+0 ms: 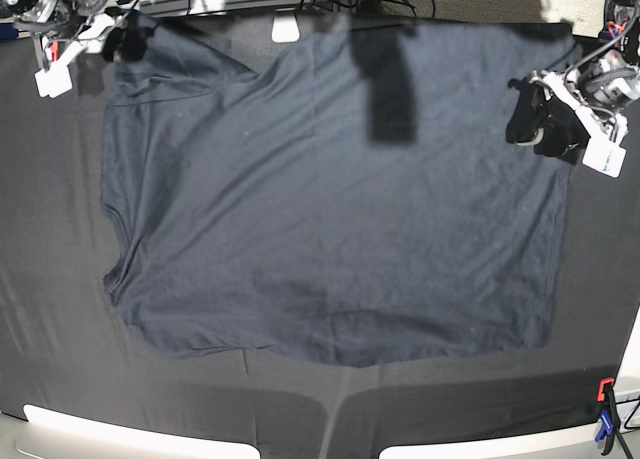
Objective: Layout the t-shirt on the table in an organized manner, then fold the t-shirt properly
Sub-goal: 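Pull the shirt edge with the right gripper away from the left gripper, then grasp the shirt's corners with both grippers and lift slightly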
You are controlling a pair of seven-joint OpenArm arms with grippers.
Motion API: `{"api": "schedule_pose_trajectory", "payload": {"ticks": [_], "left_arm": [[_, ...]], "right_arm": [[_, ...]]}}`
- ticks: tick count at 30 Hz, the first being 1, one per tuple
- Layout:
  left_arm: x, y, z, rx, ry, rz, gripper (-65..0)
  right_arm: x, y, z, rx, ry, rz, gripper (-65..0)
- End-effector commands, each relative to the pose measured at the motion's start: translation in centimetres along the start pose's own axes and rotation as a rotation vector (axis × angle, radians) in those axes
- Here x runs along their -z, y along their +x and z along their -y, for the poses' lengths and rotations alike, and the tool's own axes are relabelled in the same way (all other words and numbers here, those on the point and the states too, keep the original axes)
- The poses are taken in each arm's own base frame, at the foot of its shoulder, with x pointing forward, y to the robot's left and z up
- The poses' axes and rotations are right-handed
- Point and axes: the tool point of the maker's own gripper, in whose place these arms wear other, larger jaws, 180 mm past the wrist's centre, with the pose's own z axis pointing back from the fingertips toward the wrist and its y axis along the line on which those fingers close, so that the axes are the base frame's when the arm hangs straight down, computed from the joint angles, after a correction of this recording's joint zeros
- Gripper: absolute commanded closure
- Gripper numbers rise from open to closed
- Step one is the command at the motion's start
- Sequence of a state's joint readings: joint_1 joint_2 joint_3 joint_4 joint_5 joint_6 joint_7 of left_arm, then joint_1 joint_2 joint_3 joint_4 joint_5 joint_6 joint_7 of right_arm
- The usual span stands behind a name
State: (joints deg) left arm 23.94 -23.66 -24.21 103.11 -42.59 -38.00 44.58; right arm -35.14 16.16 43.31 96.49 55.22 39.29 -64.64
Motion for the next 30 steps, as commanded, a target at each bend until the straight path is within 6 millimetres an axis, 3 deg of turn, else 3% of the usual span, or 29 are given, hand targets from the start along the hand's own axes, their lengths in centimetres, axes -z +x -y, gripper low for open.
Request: {"api": "schedule_pose_trajectory", "payload": {"ticks": [1,3,7,12,22,30], "left_arm": [[-0.3,1.2,0.0,0.019,-0.007,0.039,-29.2],[-0.3,1.2,0.0,0.019,-0.006,0.039,-29.2],[-0.3,0.8,0.0,0.020,-0.006,0.018,-29.2],[-0.8,-1.4,-0.1,0.035,-0.013,-0.095,-29.2],[-7.1,-5.4,-3.8,-0.073,0.153,-0.159,-29.2],[-7.3,-9.4,-3.4,-0.220,0.169,-0.174,-29.2]], "right_arm": [[-0.6,0.7,0.1,-0.030,-0.003,0.015,-4.0],[-0.6,0.7,0.1,-0.031,-0.005,0.016,-0.4],[-0.5,0.8,0.1,-0.032,-0.004,0.019,0.0],[-0.6,0.9,0.1,-0.034,-0.004,0.019,0.0],[-0.6,1.0,0.0,-0.034,-0.002,0.023,0.0],[-0.6,1.6,-0.7,-0.020,0.040,0.056,0.0]]}}
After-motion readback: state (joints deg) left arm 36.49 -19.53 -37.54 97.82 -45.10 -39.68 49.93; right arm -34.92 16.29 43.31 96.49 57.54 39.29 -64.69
